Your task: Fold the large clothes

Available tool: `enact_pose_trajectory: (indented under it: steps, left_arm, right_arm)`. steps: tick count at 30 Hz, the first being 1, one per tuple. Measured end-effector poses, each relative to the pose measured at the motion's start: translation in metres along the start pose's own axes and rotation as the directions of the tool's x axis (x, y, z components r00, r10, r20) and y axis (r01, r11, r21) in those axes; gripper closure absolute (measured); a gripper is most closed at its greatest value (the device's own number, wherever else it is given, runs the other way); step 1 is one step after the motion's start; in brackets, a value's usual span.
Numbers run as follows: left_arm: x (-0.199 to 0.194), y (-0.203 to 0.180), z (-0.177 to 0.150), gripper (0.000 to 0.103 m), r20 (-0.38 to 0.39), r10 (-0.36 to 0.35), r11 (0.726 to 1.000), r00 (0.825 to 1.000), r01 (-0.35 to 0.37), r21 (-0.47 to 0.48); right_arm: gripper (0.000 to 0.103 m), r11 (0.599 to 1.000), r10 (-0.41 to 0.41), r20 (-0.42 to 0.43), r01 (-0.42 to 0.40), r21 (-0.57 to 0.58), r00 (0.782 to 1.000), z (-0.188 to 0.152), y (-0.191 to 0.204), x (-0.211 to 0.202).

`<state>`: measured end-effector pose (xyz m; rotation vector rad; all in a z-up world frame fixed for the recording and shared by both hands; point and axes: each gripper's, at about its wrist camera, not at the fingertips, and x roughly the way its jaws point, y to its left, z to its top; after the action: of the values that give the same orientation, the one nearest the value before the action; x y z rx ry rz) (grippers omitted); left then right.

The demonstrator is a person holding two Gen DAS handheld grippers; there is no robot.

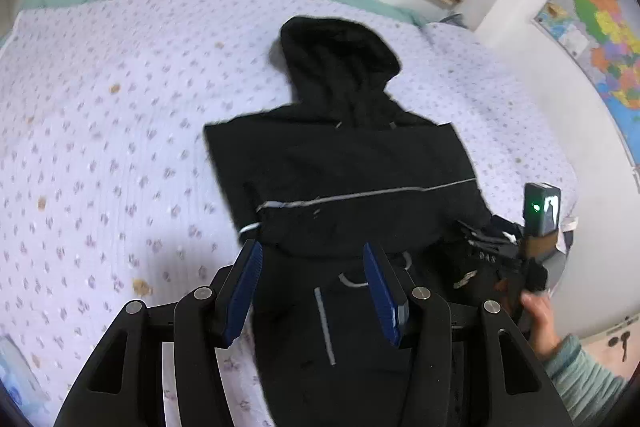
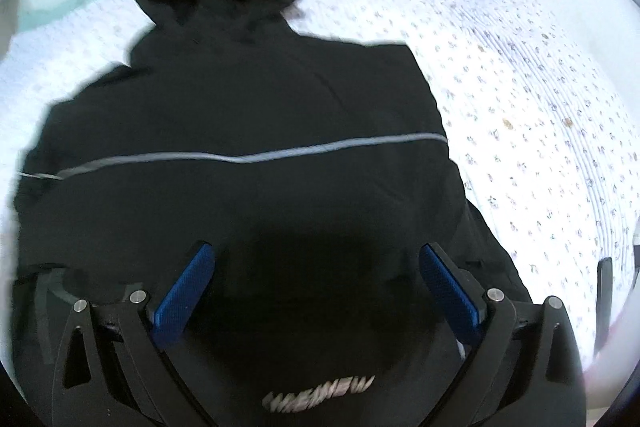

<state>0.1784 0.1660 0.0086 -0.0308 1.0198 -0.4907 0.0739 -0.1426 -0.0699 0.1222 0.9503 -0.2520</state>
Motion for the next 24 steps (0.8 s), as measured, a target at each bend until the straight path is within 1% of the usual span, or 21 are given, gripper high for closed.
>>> enact_pose_trajectory:
  steps: [3,5,7,10,12,14,16,18,19,21,24]
  left_arm:
    - [-0.003,-0.016,0.011,0.049,0.005,0.028,1.000,1.000,-0.028,0.011]
    - [-0.006,-0.028,0.019,0.049,0.004,0.028,1.000,1.000,-0.028,-0.002]
    - [-0.014,-0.040,0.032,0.049,0.013,0.027,1.000,1.000,-0.027,-0.012]
    - [-0.019,-0.055,0.058,0.049,0.042,0.047,0.999,0.998,-0.046,-0.014]
    - [-0.016,-0.065,0.079,0.049,0.046,0.066,0.997,0.997,-0.065,-0.028]
    - [-0.011,-0.073,0.100,0.049,0.055,0.072,0.996,0.996,-0.069,-0.051]
    - [-0.003,-0.078,0.118,0.049,0.063,0.085,0.993,0.994,-0.079,-0.083]
    - [0.005,-0.080,0.136,0.049,0.081,0.085,0.990,0.993,-0.075,-0.122]
    - [0.010,-0.079,0.146,0.049,0.094,0.083,0.987,0.992,-0.069,-0.143]
    - [0.021,-0.077,0.161,0.049,0.103,0.091,0.983,0.991,-0.073,-0.167]
    - [0.043,-0.070,0.183,0.049,0.082,0.110,0.977,0.991,-0.093,-0.192]
  right_arm:
    - [0.001,0.998,0.037,0.050,-0.039,0.040,0.998,0.001,-0.001,-0.041]
    - [0.001,0.989,0.110,0.085,-0.118,0.088,0.990,0.000,-0.009,-0.070]
    - [0.001,0.982,0.153,0.114,-0.164,0.093,0.982,0.005,-0.014,-0.088]
    - [0.001,0.982,0.162,0.149,-0.174,0.071,0.975,0.029,-0.022,-0.102]
    - [0.003,0.977,0.179,0.167,-0.194,0.083,0.970,0.055,-0.036,-0.102]
    - [0.004,0.966,0.220,0.185,-0.240,0.092,0.958,0.079,-0.051,-0.100]
    - [0.005,0.962,0.240,0.165,-0.257,0.093,0.957,0.102,-0.063,-0.091]
    - [0.006,0.953,0.285,0.137,-0.295,0.062,0.949,0.131,-0.077,-0.081]
    - [0.006,0.954,0.286,0.137,-0.295,0.049,0.948,0.140,-0.079,-0.079]
    - [0.006,0.958,0.281,0.149,-0.286,0.012,0.948,0.168,-0.088,-0.074]
    - [0.006,0.958,0.284,0.152,-0.288,0.008,0.947,0.200,-0.094,-0.059]
